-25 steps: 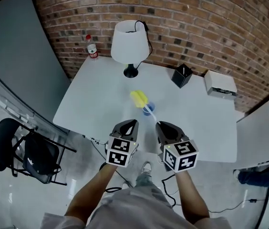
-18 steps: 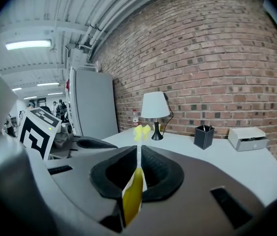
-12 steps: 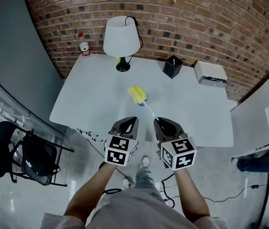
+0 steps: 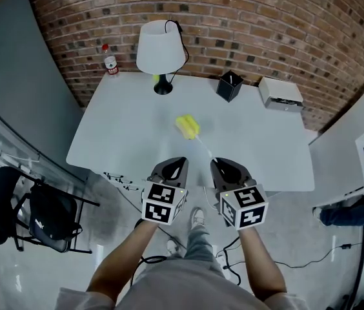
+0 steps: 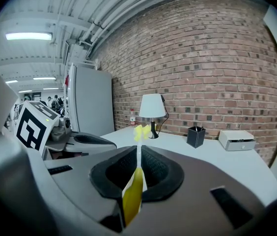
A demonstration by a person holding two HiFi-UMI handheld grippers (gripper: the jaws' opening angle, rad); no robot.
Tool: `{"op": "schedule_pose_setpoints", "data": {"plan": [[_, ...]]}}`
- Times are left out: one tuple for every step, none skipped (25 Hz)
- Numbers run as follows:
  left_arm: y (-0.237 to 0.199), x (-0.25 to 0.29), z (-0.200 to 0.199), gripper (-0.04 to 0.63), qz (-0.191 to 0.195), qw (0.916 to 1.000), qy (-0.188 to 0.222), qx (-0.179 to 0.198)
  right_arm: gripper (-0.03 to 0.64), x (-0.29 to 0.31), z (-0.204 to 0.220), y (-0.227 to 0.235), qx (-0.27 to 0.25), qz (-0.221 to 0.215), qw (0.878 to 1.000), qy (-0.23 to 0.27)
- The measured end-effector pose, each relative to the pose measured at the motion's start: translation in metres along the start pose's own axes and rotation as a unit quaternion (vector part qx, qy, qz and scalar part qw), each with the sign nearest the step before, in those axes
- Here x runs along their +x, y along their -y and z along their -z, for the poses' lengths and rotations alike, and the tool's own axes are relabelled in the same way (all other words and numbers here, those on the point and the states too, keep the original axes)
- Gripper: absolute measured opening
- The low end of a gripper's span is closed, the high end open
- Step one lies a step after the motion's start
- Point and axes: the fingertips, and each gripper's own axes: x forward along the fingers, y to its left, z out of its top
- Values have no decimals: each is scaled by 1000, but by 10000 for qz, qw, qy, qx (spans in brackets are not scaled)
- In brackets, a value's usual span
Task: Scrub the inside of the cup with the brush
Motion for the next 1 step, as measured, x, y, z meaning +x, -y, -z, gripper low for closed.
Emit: {"op": "schedule_pose_setpoints", "data": {"plan": [[0,-1,0,6,3,10000,3,-5,25,0,0,-1,-8,3,10000,-5]]}}
